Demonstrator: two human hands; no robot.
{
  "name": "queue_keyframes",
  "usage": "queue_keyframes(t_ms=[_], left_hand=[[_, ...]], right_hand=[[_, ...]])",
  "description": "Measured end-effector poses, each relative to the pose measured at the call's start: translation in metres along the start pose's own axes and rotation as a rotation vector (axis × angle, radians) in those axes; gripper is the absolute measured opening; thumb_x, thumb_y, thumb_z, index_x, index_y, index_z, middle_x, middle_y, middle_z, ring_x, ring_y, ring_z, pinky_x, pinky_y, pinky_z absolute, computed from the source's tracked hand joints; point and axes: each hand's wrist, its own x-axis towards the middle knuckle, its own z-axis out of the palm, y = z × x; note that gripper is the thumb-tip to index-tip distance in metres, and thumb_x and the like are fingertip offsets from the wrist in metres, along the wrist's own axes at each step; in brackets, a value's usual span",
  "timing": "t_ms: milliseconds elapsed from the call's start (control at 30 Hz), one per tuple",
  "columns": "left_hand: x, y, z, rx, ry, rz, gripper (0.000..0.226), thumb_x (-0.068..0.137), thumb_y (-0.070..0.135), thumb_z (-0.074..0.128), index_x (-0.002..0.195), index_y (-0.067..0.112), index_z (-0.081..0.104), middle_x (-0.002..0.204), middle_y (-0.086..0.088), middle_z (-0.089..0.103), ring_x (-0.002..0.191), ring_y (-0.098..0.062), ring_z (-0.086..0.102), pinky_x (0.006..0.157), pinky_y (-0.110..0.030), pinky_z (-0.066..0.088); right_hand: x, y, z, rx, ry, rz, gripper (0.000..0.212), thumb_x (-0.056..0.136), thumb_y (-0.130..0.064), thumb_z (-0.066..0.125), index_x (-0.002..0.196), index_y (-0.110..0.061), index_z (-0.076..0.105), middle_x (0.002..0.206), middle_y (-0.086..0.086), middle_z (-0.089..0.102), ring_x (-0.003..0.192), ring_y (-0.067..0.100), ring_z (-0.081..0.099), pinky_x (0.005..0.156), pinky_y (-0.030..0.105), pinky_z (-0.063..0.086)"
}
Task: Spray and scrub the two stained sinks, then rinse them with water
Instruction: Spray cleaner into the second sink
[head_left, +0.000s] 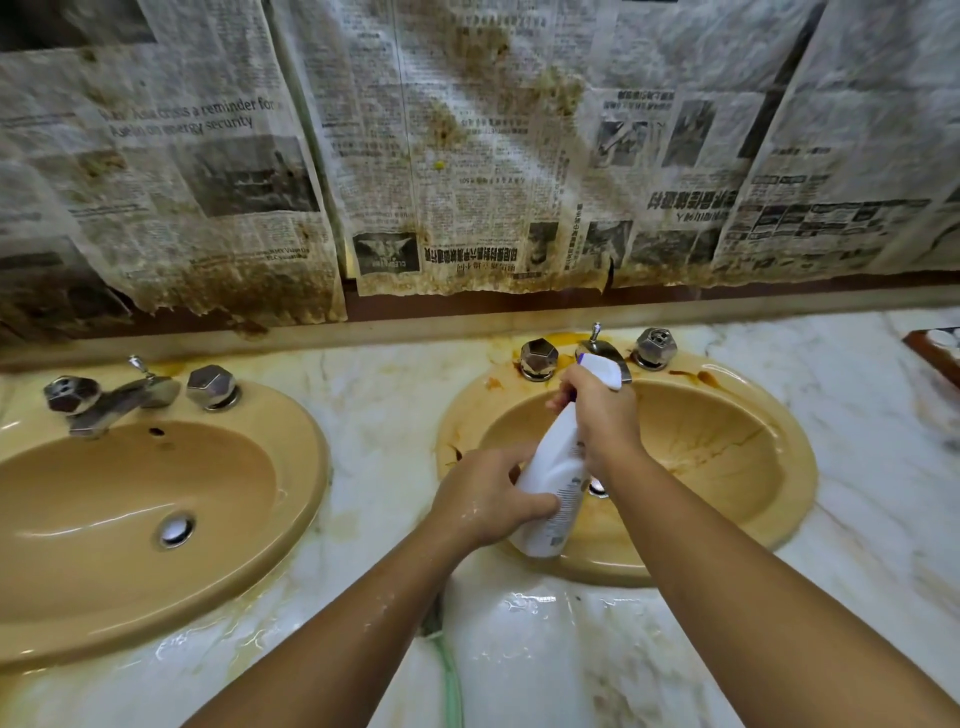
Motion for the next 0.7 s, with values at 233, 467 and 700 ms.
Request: queue_keyframes(t_ms=[233,467,700], left_hand=[[0.015,0.008,0.002,0.019,-0.024,0.021,0.063,0.072,0.056,0.072,0.133,0.048,0.058,0.104,0.014,0.072,0.088,-0.005,0.064,0.076,-0.040,0.061],[0.024,0.012,0.001,0.027,-0.021,0.024,0.062,0.076,0.052,0.073,0.135,0.044,0.059,0.104,0.013,0.071,0.089,-0.007,0.064,0.078,-0.040,0.060],[0.035,0.024,0.018,0.016,-0.058,0.060,0.060,0.075,0.052,0.072,0.133,0.041,0.062,0.102,0.011,0.072,0.088,-0.006,0.064,0.076,-0.038,0.059]], right_hand=[[0.012,-0.009,-0.005,0.062,0.022,0.044,0.028,0.073,-0.032,0.072,0.092,-0.011,0.066,0.074,0.006,0.068,0.066,0.028,0.077,0.062,0.034,0.053],[0.024,-0.016,-0.006,0.005,-0.021,0.065,0.027,0.059,-0.040,0.069,0.070,-0.016,0.066,0.067,0.004,0.072,0.073,0.027,0.076,0.072,0.041,0.055],[0.028,-0.015,-0.031,0.013,0.031,0.050,0.020,0.071,-0.024,0.066,0.081,-0.008,0.072,0.074,0.010,0.076,0.067,0.021,0.074,0.064,0.033,0.053]])
